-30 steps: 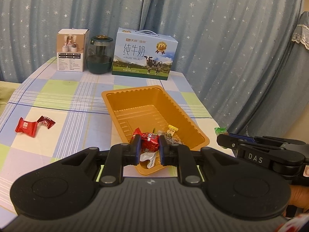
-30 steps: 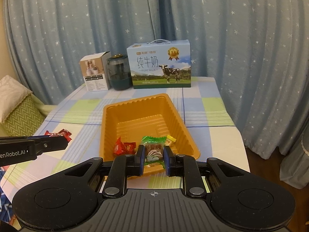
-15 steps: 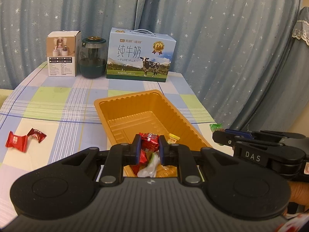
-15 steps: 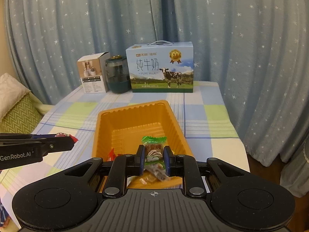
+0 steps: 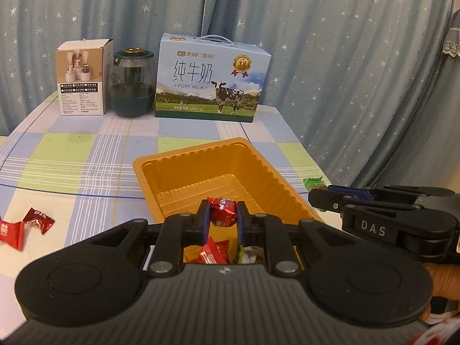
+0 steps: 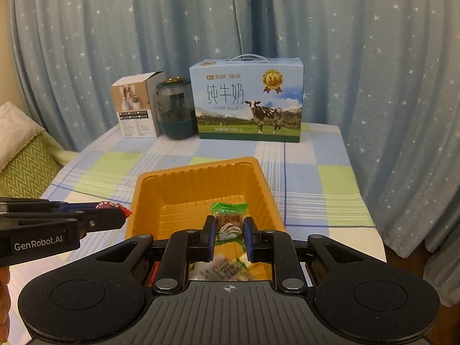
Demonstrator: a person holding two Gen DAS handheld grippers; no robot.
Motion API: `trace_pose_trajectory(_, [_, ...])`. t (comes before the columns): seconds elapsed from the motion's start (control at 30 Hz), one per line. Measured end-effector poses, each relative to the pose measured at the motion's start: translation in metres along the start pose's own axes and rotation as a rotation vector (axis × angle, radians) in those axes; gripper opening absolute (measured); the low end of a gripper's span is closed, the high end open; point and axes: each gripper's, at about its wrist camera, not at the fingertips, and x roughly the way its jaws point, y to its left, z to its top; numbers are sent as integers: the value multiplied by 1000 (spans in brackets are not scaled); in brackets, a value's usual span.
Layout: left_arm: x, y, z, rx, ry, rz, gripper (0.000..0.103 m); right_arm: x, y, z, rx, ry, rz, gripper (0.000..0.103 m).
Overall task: Organize snacks
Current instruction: 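Carry both candies over the orange tray and open both tools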
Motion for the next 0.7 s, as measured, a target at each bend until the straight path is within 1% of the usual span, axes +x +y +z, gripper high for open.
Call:
trace_pose_trajectory(0.23, [23,9,13,-1,11,-6,16,26,-6,6,22,25,-1,21])
trace_pose_trajectory(0.5, [42,13,19,-9,27,-15,18,35,-8,6,32,36,-5,21])
trace_pose_trajectory(0.57, [45,15,20,-25,22,-24,25,36,-9,5,33,37,-6,21])
trace_pose_trajectory(0.6, [46,17,20,-37,22,-28,34,36,-9,6,34,37,-6,21])
trace_pose_trajectory(0.63, [46,18,20,-45,23,-27,37,36,-9,6,35,37,-6,21])
trace_pose_trajectory(0.7, [45,20,20,-42,22,-18,37,36,-9,6,36,36,-5,21])
